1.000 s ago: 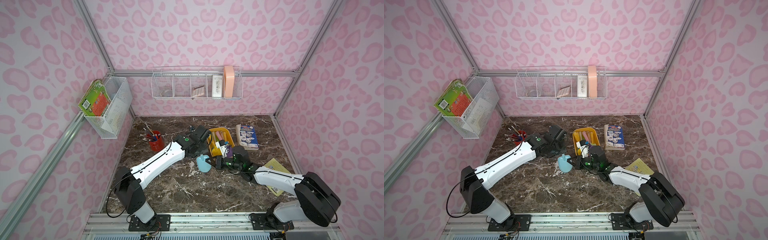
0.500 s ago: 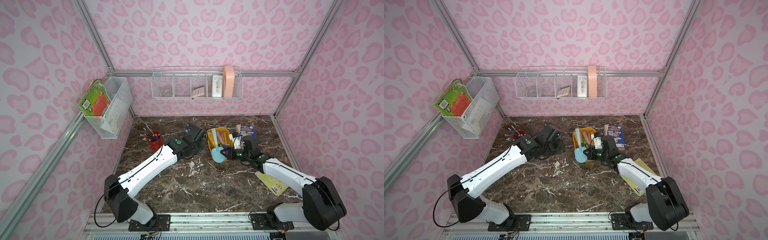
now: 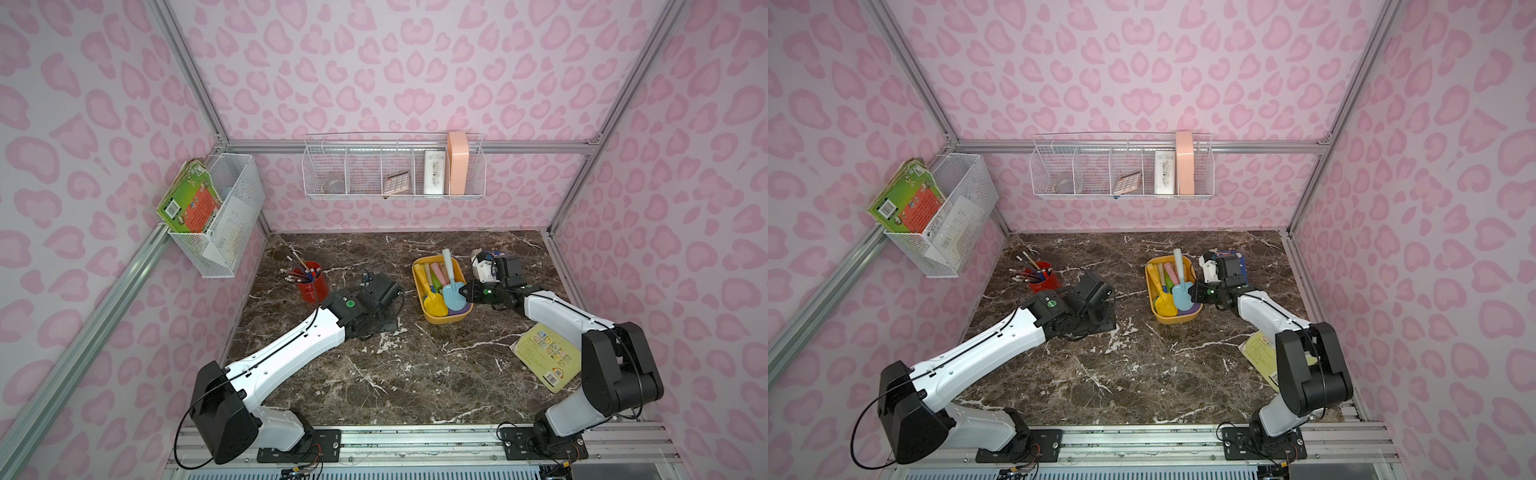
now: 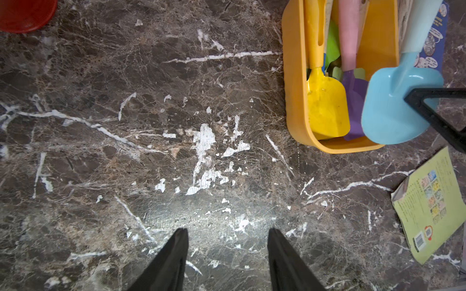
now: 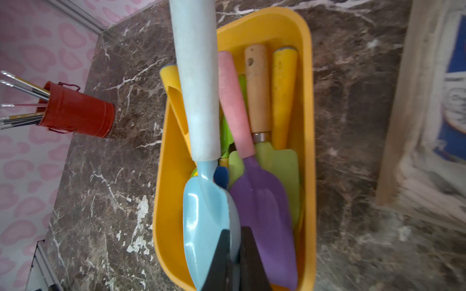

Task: Put the shovel into the storage box
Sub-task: Place the shovel in the storage box.

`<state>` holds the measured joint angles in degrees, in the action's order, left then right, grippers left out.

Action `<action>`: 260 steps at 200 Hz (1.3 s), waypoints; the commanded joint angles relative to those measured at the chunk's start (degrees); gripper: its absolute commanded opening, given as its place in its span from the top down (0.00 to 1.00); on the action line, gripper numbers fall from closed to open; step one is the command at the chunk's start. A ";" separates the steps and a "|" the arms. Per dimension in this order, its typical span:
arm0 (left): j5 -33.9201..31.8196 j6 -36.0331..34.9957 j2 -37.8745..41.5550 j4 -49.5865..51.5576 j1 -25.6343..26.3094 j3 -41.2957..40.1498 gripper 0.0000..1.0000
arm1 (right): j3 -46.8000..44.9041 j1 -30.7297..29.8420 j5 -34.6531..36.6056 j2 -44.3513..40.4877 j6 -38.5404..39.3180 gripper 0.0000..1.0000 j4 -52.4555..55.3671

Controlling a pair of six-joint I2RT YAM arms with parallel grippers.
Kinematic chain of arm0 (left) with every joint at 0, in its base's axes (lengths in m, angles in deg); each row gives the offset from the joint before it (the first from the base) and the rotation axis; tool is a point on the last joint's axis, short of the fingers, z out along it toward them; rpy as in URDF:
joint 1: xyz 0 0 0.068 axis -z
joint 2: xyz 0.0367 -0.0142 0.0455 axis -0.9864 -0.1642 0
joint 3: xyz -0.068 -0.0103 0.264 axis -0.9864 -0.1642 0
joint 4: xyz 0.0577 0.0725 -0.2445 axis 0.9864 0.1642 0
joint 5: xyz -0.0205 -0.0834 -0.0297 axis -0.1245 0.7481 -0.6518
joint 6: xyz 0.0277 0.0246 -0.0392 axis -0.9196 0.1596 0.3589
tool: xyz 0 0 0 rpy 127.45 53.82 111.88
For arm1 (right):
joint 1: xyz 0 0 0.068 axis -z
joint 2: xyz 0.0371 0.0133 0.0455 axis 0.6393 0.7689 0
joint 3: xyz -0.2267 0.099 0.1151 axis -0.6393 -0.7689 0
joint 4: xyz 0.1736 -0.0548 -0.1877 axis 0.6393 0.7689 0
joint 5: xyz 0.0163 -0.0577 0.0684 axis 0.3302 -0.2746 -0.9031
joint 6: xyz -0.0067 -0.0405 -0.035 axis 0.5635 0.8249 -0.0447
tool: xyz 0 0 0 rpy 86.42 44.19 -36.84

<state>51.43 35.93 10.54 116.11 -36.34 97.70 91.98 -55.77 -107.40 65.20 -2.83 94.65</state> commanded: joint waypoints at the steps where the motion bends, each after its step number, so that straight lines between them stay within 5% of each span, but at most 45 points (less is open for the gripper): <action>1: -0.18 0.67 0.25 0.78 0.00 -0.24 0.44 | 1.44 0.27 1.71 1.28 3.14 1.00 1.78; 112: 0.01 0.55 -0.04 0.59 -0.10 -0.94 0.45 | 3.58 -1.02 0.35 7.39 4.64 1.00 2.72; 137: 0.16 0.62 -0.08 0.59 -0.08 -0.85 0.45 | 3.56 -1.24 1.20 6.89 4.04 0.81 3.07; 168: 0.22 0.66 -0.28 0.62 -0.08 -0.69 0.45 | 3.51 -1.26 2.22 4.76 3.84 0.69 4.19; 260: -0.32 -1.80 -0.25 2.03 0.00 2.13 0.41 | 0.53 -3.45 3.34 -5.43 2.90 0.63 5.22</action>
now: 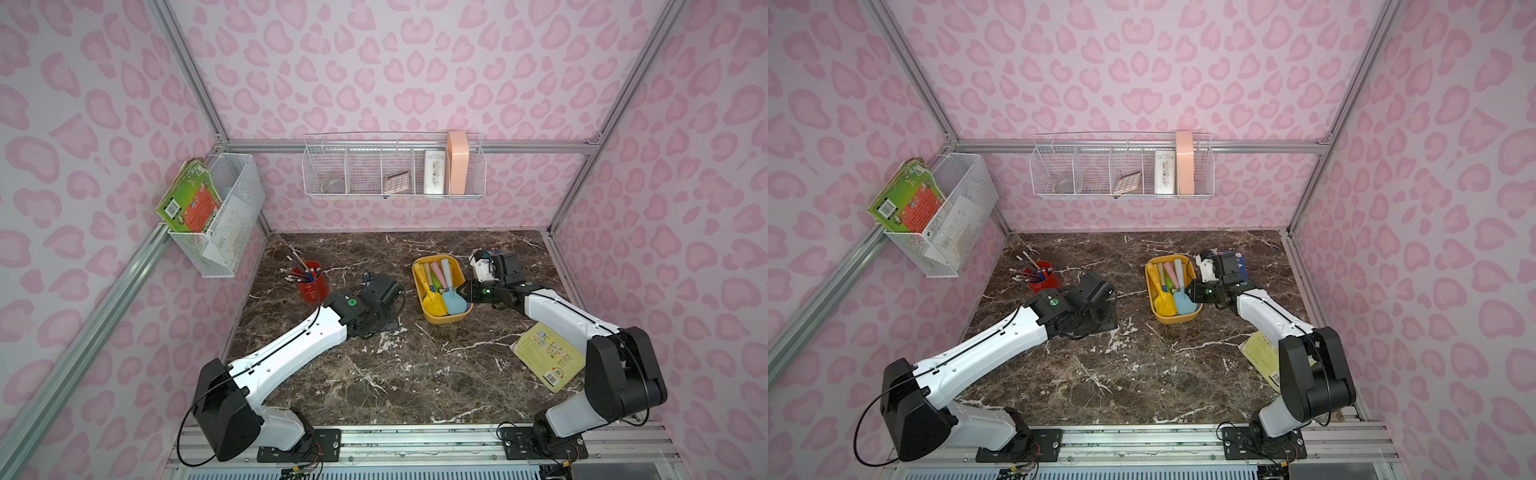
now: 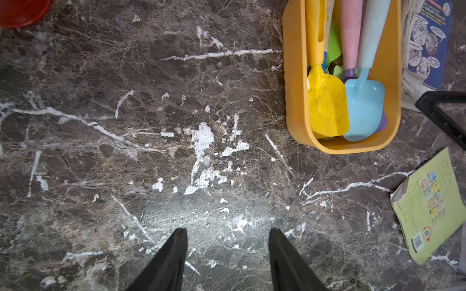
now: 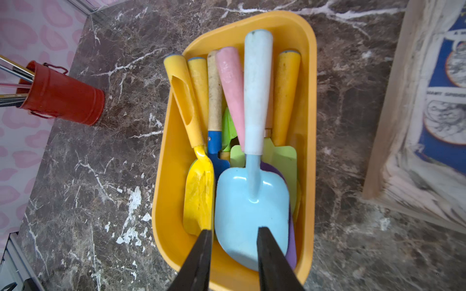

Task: Put the shovel into the storage box
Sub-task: Place the shovel in the storage box, then reset both arms

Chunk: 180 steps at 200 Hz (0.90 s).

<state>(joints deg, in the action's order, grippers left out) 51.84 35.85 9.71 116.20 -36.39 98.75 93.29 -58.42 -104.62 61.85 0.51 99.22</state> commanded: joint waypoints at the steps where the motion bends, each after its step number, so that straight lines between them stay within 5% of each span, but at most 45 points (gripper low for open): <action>1: -0.77 -1.78 0.60 1.95 0.04 1.13 0.41 | -0.83 -0.86 0.56 -2.27 -0.46 0.63 0.59; 45: -2.81 -5.29 4.39 3.13 -0.04 2.25 0.30 | -4.45 -2.30 -0.67 -10.48 -0.80 0.50 -2.22; 68: -3.36 -7.13 5.94 3.38 -0.04 2.17 0.17 | -6.24 -3.43 -1.12 -13.44 -1.11 0.46 -3.66; 74: -3.36 -7.55 6.34 3.40 -0.04 2.09 0.15 | -6.65 -3.83 -1.37 -13.96 -1.08 0.40 -4.00; 79: -3.29 -8.01 6.65 3.44 -0.04 1.99 0.13 | -7.05 -4.23 -1.45 -14.40 -1.08 0.07 -4.45; 83: -3.34 -8.44 6.87 3.38 0.02 1.91 0.13 | -7.43 -4.57 -1.46 -14.74 -1.09 0.02 -4.78; 97: -3.42 -9.66 7.74 3.33 -0.03 1.46 0.05 | -8.85 -5.72 -1.49 -16.06 -1.25 0.01 -6.68; 136: -4.67 -16.92 10.56 -0.51 -0.06 -1.56 0.04 | -12.63 -6.52 -0.64 -19.55 -1.90 0.01 -12.55; 180: -17.19 -28.10 13.29 -8.68 -0.29 -5.74 0.02 | -13.27 -6.41 13.47 -20.62 -0.74 0.01 -16.35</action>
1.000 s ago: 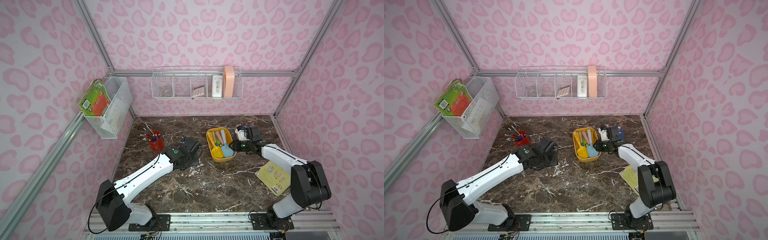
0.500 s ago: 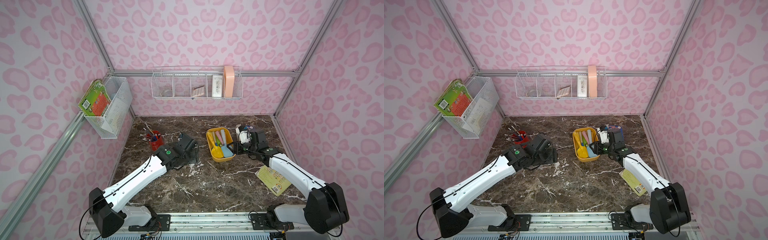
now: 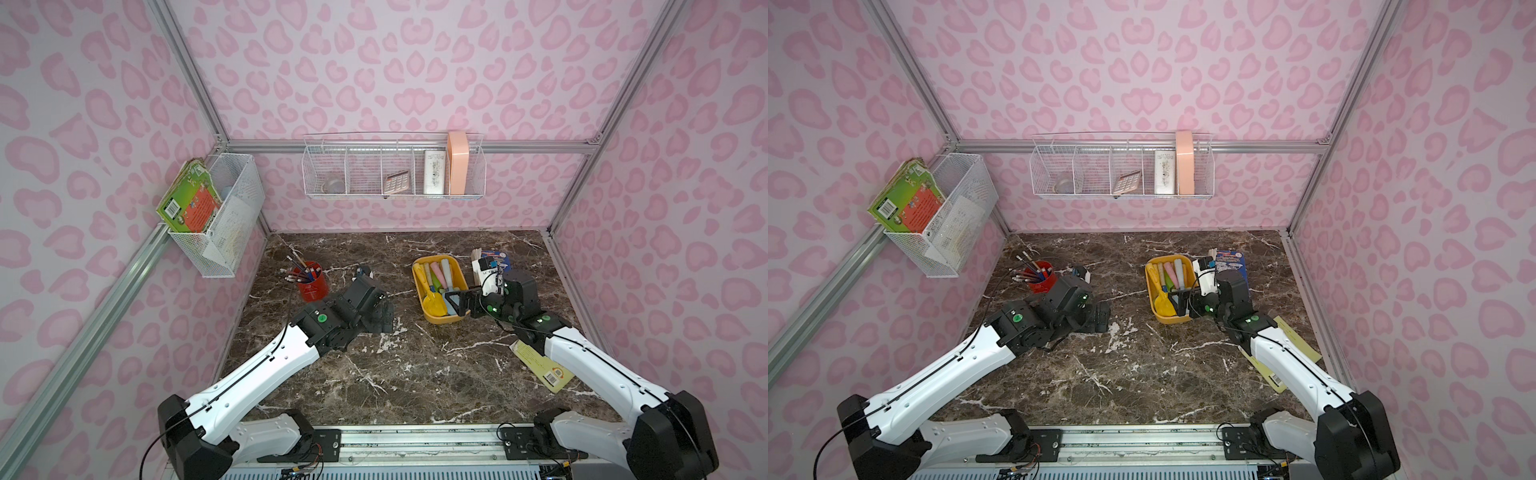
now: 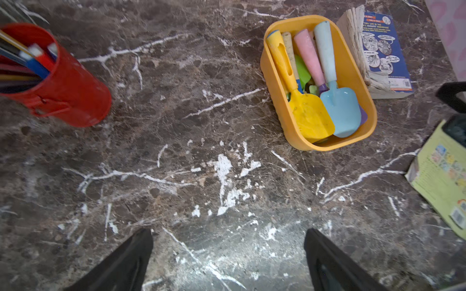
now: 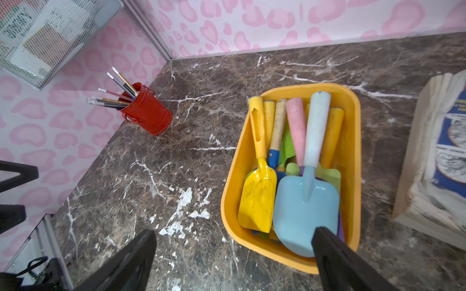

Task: Put the shovel into the storage box
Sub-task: Reset both arms

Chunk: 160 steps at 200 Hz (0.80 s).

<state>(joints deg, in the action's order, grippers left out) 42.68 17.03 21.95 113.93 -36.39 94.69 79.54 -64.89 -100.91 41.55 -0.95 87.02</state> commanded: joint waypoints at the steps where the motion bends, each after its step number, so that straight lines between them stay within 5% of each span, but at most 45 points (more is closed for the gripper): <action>1: -8.11 -9.69 1.13 -6.72 -0.34 -1.82 0.01 | 0.48 0.04 10.02 -0.32 0.77 0.01 -4.24; 99: -9.40 -20.36 5.86 -16.71 -12.90 -7.05 0.02 | 0.38 3.94 25.80 -1.54 4.66 0.01 -11.03; 140: -17.03 -29.17 6.42 -24.45 -18.72 -11.68 0.02 | -9.85 10.91 33.38 -6.14 7.64 0.01 -23.29; 160: -13.35 -28.15 7.24 -29.71 -25.06 -16.51 0.02 | -15.84 13.07 37.61 -9.06 11.36 0.01 -29.99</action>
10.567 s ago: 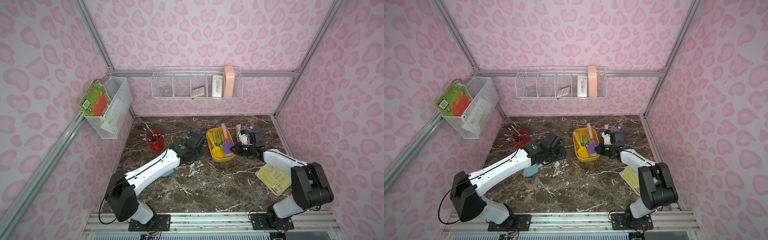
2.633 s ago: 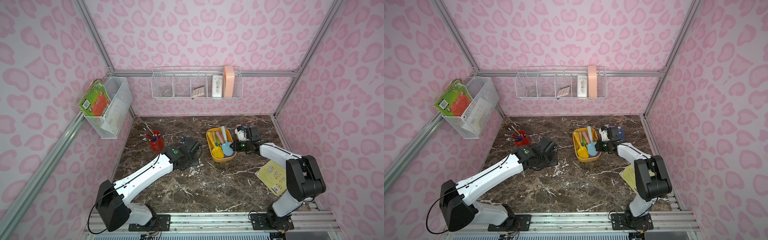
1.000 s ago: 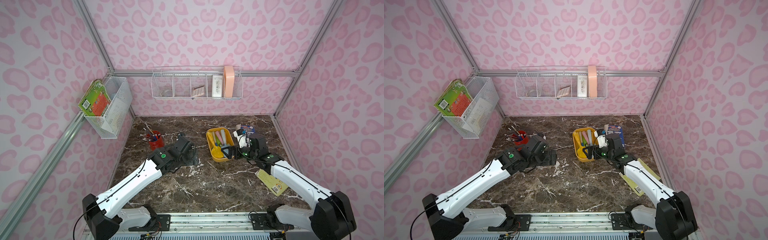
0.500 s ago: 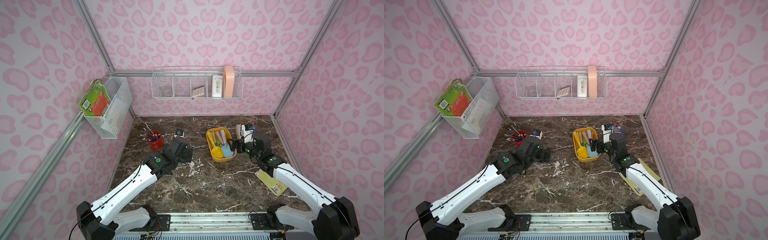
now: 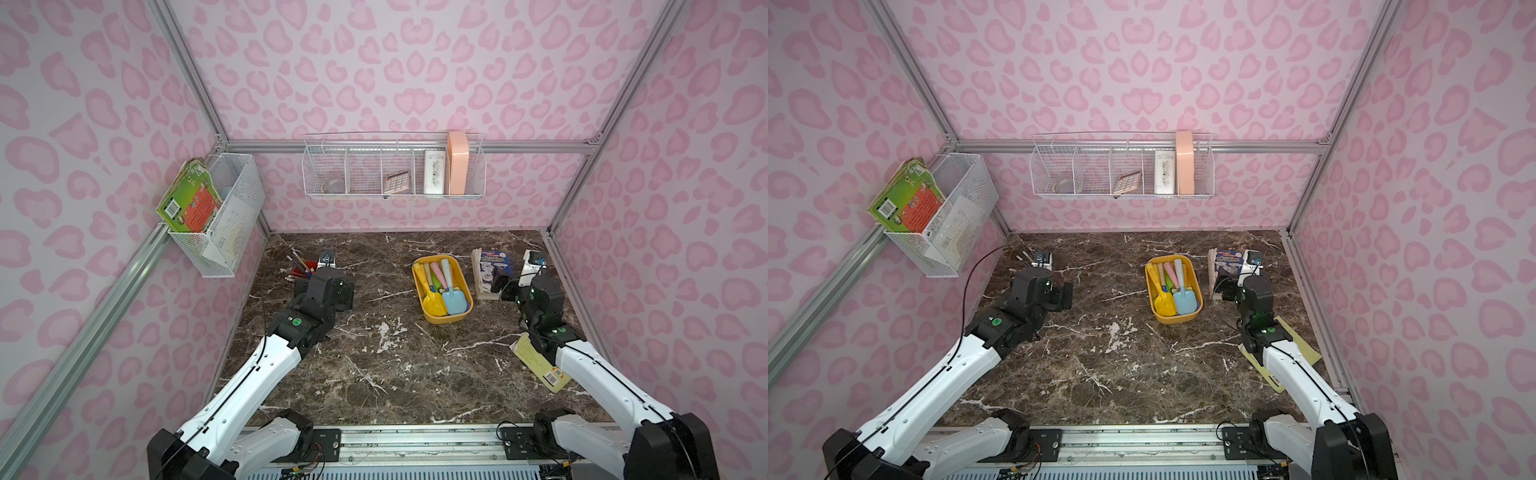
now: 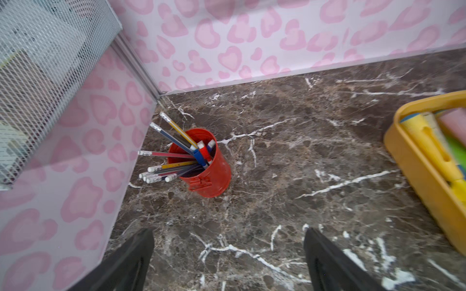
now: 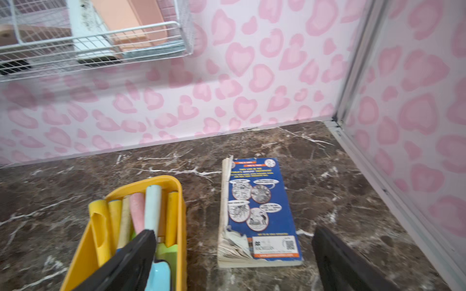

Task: Put the shovel into the storage box
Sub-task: Reset both arms

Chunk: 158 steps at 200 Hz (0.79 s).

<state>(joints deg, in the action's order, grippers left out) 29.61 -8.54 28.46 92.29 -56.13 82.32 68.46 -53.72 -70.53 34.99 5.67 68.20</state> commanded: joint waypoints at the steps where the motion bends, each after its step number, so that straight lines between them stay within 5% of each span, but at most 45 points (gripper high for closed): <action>1: 0.02 -2.34 0.79 -8.37 -5.69 -4.47 0.02 | -5.03 1.96 7.50 -2.62 4.91 0.01 -11.43; 55: -1.16 -5.32 -8.46 -26.24 -11.83 -15.20 0.05 | -18.08 4.41 19.86 -4.32 10.67 0.01 -25.58; 102: 1.54 -5.82 -12.66 -43.88 -13.87 -22.36 0.07 | -24.66 5.37 14.50 3.27 13.12 0.01 -39.16; 144: 6.01 -7.66 -15.88 -58.13 -14.22 -28.36 0.09 | -30.70 5.58 14.06 17.27 16.88 0.01 -68.25; 158: 7.40 -8.48 -17.11 -63.69 -14.55 -30.99 0.08 | -30.99 6.43 11.70 19.46 14.65 0.01 -70.38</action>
<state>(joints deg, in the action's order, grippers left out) 33.72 -15.06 12.73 41.40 -70.31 54.10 38.28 -48.19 -55.03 51.32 20.27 15.73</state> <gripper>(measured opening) 0.910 0.991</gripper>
